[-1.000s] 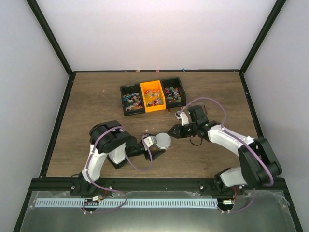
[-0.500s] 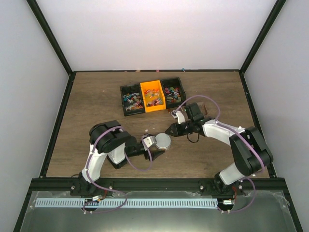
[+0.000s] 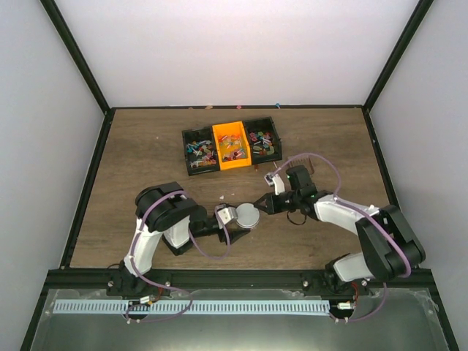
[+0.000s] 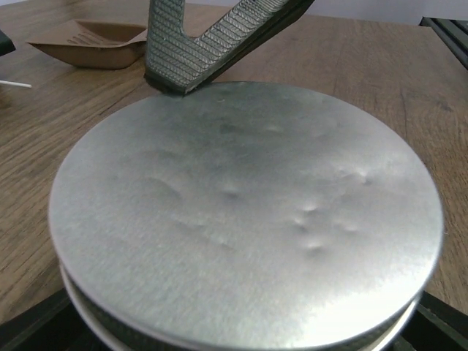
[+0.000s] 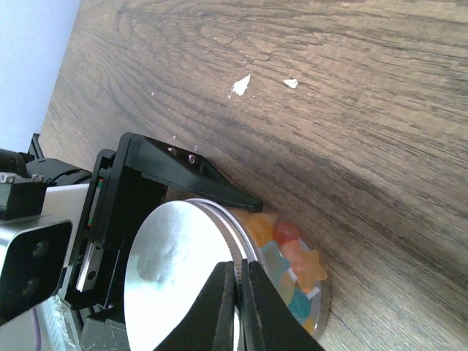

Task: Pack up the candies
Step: Screw the bottle lid onto the packing bottle.

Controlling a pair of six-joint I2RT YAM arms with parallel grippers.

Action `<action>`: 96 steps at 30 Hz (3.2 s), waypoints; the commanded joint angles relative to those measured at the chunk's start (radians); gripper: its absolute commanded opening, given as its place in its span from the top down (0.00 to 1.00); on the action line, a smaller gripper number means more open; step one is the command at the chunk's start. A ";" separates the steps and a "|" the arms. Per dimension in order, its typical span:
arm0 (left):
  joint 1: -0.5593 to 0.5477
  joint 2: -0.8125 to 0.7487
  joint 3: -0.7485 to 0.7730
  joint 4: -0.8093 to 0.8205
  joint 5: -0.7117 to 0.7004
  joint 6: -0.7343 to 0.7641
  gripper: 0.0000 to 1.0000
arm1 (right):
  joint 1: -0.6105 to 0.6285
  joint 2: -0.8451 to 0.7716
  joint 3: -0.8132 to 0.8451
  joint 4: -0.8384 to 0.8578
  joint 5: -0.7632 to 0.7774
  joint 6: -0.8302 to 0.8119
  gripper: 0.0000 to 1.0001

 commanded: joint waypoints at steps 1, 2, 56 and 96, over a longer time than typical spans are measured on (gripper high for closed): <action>0.009 0.031 0.013 -0.075 -0.012 -0.081 0.14 | 0.044 -0.044 -0.106 -0.062 -0.097 0.061 0.98; 0.011 0.026 0.017 -0.082 -0.016 -0.080 0.14 | 0.052 -0.059 -0.126 -0.056 -0.099 0.076 0.99; 0.027 0.030 -0.044 -0.031 0.051 -0.081 0.15 | -0.006 0.120 0.185 -0.156 -0.019 -0.061 0.80; 0.042 0.014 0.066 -0.129 -0.038 -0.118 0.15 | 0.201 -0.350 -0.390 0.026 -0.071 0.352 0.99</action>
